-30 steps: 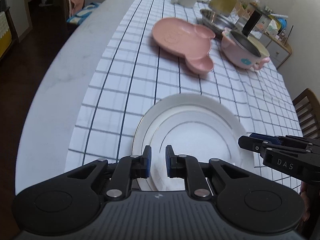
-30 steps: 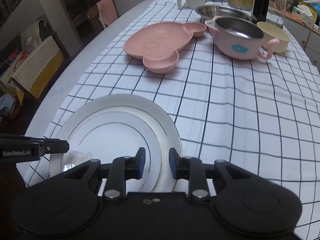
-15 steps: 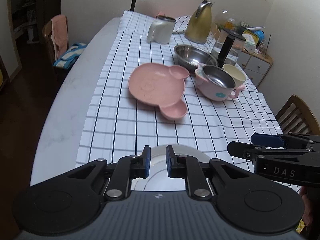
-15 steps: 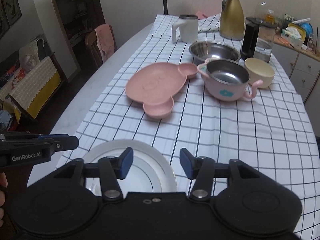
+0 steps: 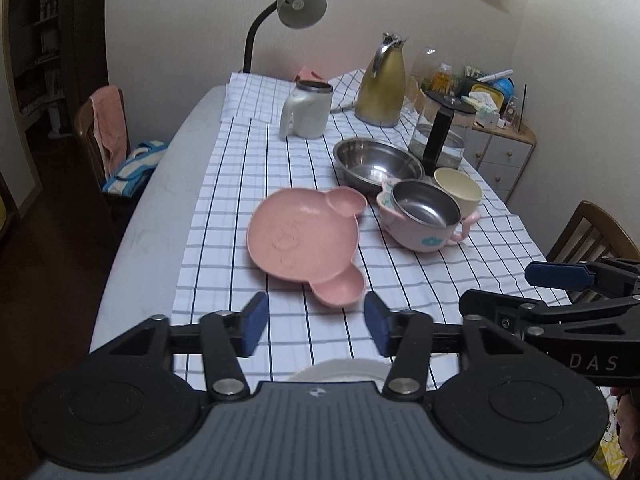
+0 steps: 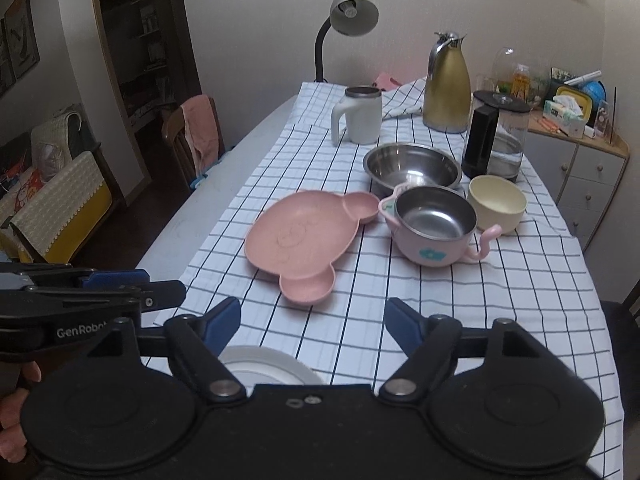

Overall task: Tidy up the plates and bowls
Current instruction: 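Reach both grippers to the pink bear-shaped plate rim and close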

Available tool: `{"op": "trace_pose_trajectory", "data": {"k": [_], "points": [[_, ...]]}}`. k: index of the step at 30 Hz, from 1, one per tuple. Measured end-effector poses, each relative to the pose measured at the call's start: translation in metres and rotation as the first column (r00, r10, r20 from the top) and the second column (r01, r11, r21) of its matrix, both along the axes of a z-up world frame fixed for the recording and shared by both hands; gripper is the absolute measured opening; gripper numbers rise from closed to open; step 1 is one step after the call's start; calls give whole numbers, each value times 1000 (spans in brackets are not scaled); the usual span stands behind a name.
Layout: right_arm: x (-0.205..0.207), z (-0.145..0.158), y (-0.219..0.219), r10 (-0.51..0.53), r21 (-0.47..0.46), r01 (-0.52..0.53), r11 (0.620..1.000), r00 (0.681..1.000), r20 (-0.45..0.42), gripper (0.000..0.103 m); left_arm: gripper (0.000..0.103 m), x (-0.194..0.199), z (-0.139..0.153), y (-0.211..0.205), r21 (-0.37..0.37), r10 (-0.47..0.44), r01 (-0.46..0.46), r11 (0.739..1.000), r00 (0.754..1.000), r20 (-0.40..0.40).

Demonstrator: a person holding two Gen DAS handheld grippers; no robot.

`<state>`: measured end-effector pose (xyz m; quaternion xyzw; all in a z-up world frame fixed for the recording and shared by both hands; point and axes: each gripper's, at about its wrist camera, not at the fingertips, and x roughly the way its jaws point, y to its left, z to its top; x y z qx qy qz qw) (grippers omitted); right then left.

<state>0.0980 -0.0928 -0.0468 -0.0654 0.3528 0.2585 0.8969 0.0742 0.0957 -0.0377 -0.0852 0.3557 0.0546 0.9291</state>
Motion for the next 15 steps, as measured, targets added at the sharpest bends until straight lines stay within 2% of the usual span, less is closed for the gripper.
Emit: {"op": "trace_pose_trajectory", "data": {"k": [4, 6, 9, 15], "points": [[10, 4, 2, 3, -12, -2, 1000, 1000, 28, 85, 69, 17, 2, 3, 20, 9, -9, 1000, 1000, 10], [17, 3, 2, 1, -16, 0, 1000, 999, 36, 91, 74, 27, 1, 5, 38, 14, -15, 999, 1000, 14], [30, 0, 2, -13, -15, 14, 1000, 999, 49, 102, 76, 43, -1, 7, 66, 21, -22, 998, 1000, 18], [67, -11, 8, -52, -13, 53, 999, 997, 59, 103, 77, 87, -11, 19, 93, 40, -41, 995, 999, 7]]}}
